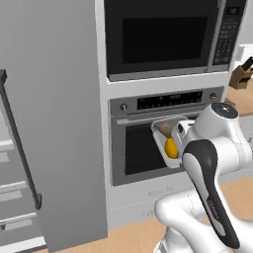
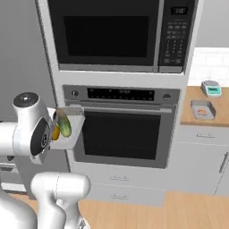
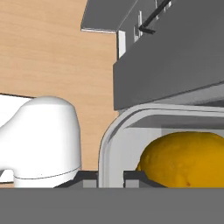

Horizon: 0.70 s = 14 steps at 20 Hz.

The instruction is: Take the meat container that has the shrimp and place it on the second highest rack of the freezer. Then take the vegetable container that has the lemon and cucumber and place it on the highest rack of the freezer.

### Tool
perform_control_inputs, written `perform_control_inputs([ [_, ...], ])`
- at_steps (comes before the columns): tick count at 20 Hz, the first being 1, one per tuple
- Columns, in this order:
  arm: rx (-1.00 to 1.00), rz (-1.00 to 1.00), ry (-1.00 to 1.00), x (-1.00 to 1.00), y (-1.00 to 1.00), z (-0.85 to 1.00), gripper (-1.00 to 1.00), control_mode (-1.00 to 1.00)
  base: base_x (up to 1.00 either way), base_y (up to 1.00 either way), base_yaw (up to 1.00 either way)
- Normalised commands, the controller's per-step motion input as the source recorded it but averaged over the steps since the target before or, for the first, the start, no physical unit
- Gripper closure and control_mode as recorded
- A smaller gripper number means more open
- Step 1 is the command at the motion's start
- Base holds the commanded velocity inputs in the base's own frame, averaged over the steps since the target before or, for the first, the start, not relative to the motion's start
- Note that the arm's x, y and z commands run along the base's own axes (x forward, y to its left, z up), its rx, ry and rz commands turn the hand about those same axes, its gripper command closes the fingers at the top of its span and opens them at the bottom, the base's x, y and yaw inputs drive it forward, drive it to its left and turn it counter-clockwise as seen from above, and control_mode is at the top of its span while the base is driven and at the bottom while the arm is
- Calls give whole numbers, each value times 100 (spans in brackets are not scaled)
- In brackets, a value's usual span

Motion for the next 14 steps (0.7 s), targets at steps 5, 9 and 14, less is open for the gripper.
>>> perform_control_inputs([
  [5,0,0,0,0,0,0,100,100,-1,100,0],
  [9,0,0,0,0,0,0,100,100,0,100,0],
  [14,0,0,0,0,0,0,100,100,0,92,0],
])
